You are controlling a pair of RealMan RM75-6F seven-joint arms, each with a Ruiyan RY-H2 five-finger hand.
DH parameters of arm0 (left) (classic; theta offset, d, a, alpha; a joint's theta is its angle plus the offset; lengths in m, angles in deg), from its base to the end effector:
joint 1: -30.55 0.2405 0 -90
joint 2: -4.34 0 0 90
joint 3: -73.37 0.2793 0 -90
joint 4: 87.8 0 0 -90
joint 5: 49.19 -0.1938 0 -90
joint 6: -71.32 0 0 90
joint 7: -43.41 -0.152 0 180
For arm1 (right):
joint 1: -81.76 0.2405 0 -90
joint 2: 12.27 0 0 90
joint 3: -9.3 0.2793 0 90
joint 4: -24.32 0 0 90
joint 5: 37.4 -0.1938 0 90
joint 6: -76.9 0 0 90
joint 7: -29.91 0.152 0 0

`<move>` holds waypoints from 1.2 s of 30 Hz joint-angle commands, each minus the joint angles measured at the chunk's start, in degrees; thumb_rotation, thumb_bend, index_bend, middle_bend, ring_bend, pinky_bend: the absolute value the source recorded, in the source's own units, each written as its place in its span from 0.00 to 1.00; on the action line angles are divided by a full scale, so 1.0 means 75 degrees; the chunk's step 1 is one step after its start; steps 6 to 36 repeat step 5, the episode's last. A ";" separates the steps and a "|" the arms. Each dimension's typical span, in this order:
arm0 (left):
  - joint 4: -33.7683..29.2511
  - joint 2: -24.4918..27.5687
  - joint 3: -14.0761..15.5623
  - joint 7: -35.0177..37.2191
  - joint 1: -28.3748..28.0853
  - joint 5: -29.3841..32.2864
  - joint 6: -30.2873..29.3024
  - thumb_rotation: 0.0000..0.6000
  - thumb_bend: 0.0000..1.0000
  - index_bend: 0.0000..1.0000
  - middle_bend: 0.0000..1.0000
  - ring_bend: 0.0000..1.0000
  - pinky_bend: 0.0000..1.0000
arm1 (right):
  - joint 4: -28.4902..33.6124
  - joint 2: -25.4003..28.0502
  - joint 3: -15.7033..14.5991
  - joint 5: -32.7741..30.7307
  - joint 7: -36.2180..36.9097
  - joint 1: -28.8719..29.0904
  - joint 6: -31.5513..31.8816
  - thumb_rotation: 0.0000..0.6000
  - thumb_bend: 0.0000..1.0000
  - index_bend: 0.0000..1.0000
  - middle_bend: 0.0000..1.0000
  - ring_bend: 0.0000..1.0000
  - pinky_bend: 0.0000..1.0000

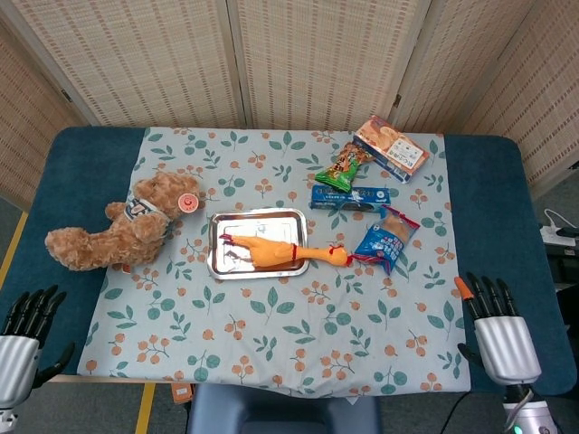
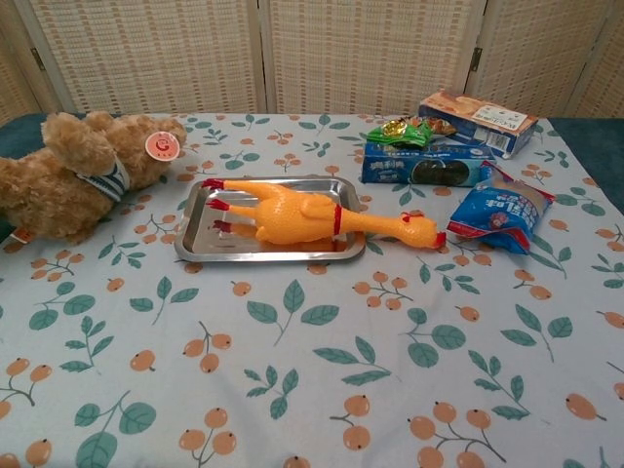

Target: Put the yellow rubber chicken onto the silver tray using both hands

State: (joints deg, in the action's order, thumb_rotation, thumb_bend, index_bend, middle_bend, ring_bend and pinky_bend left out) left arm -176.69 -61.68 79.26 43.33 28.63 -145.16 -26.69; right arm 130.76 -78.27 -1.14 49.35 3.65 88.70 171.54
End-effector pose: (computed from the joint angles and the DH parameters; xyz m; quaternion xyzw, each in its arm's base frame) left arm -0.3155 0.1418 0.1778 -0.6238 -0.3408 -0.4228 0.5622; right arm -0.2812 -0.1519 0.1529 0.6503 -0.3407 0.3159 0.6010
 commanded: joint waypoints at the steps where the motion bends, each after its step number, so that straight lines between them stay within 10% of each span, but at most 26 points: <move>1: -0.0142 0.0136 0.0135 -0.0121 0.0052 -0.0132 0.0178 1.00 0.36 0.00 0.00 0.00 0.00 | -0.0500 0.0140 -0.0065 0.0296 0.0834 -0.0343 0.0177 1.00 0.05 0.00 0.00 0.00 0.00; 36: -0.0115 0.0113 0.0076 -0.0062 0.0099 -0.0303 0.0038 1.00 0.36 0.00 0.00 0.00 0.01 | -0.0544 0.0253 0.0045 0.0340 0.1102 -0.0480 0.0196 1.00 0.05 0.00 0.00 0.00 0.00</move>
